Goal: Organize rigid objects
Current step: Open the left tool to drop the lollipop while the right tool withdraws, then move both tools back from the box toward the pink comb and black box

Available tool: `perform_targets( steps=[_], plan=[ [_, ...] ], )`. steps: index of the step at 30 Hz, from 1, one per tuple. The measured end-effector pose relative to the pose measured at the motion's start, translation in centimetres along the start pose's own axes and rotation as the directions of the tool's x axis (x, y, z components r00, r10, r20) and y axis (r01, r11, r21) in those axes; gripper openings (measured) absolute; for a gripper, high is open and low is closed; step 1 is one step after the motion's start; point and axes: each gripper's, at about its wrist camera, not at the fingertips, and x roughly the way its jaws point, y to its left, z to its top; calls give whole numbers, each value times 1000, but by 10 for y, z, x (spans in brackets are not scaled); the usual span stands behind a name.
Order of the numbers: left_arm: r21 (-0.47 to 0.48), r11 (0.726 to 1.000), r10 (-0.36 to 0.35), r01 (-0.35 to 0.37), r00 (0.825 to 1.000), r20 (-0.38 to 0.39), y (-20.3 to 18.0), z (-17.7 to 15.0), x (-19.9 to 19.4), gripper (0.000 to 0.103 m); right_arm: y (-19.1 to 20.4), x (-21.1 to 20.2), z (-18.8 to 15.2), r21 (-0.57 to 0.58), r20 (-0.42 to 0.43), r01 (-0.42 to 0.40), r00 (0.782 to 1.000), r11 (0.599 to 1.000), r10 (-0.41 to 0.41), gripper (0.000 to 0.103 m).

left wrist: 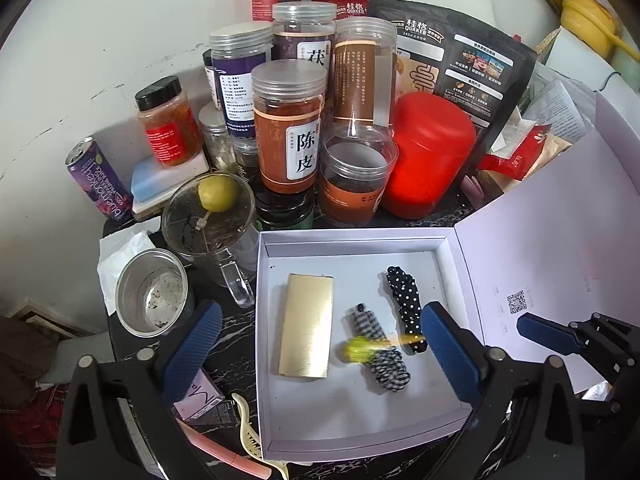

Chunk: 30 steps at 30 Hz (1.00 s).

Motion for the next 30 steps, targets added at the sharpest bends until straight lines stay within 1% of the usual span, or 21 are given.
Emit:
perform_targets(
  steps=[8,13,24,30],
  plan=[
    [-24,1000,7,-7,1000,4,10,-4,-16,102,0,-9,0,0,10,9,1000,1000,-9,45],
    [-54,998,28,-26,999,26,21,-9,-39,102,8,-20,0,-20,30,-1,1000,1000,2,45],
    [-116,990,87,-77,993,81,49,-31,-94,102,47,-52,-5,-106,83,-52,995,993,61,45],
    [-149,984,117,-101,988,101,63,-49,-121,102,73,-71,-16,-169,106,-77,990,983,96,45]
  ],
)
